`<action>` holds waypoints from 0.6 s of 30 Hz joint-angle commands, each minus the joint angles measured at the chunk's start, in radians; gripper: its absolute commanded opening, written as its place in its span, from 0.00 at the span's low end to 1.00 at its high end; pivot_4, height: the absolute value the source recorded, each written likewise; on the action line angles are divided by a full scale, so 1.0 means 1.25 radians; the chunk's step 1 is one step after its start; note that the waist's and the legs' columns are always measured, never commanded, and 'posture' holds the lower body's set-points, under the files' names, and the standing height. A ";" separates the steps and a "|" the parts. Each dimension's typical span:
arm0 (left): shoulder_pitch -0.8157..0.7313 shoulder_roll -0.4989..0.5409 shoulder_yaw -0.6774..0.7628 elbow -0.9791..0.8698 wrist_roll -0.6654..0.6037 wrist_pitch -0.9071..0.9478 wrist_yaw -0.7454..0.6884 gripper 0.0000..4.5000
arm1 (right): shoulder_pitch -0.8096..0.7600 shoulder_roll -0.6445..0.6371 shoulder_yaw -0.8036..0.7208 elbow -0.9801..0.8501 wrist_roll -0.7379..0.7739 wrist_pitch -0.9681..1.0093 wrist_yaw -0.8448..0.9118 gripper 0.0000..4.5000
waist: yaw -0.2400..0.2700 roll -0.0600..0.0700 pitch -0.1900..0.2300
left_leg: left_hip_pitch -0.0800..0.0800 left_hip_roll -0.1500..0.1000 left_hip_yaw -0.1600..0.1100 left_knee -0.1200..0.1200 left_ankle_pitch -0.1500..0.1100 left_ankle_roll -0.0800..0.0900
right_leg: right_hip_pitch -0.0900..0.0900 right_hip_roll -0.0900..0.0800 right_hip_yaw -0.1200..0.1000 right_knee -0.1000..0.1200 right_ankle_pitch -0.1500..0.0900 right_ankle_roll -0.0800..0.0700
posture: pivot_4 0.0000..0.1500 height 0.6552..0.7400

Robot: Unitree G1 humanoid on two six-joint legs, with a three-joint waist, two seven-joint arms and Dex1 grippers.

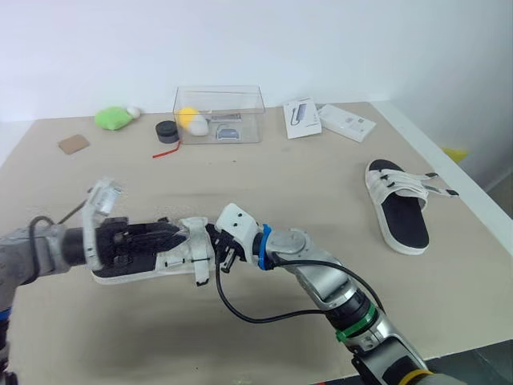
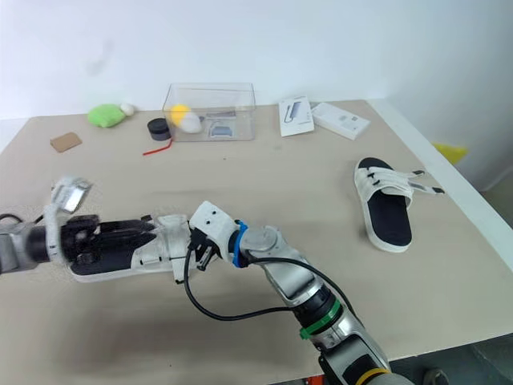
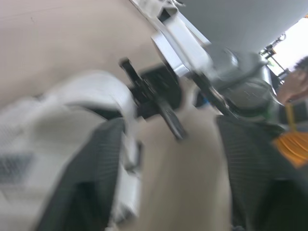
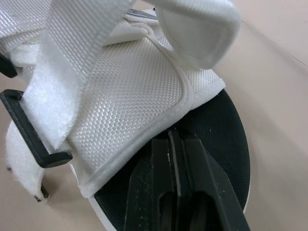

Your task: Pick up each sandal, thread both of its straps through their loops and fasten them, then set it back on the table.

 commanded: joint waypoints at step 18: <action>0.226 -0.152 -0.240 -0.186 0.282 -0.275 0.137 0.99 | 0.020 -0.031 0.021 0.029 -0.009 0.033 0.010 0.00 | 0.000 0.001 0.000 | 0.001 -0.001 0.000 -0.001 -0.001 -0.002 | 0.001 -0.001 0.004 -0.003 0.000 0.002 | 1.00 1.00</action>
